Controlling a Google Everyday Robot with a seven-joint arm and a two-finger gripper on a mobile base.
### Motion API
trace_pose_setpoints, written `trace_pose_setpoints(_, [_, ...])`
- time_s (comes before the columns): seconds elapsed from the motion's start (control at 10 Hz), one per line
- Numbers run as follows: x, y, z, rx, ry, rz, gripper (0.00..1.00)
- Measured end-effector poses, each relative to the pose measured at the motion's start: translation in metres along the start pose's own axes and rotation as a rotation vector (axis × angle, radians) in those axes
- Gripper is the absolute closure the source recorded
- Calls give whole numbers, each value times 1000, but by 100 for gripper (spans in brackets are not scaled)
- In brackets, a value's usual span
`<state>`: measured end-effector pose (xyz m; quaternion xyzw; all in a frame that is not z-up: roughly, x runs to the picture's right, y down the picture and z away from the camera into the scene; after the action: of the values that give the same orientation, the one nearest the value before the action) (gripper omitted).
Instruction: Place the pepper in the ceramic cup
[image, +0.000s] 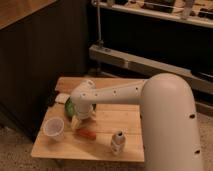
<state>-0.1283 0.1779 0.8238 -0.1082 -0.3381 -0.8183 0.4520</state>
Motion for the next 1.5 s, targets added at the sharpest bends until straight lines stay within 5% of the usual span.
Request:
trace_pose_setpoints(0.6, [-14,-13,9,-3,-37,-58,20])
trace_pose_setpoints(1.1, [-30,-12,22,13,-19,-48,20])
trace_pose_setpoints(1.5, [-29,-25,38,-7,-36,-108,20])
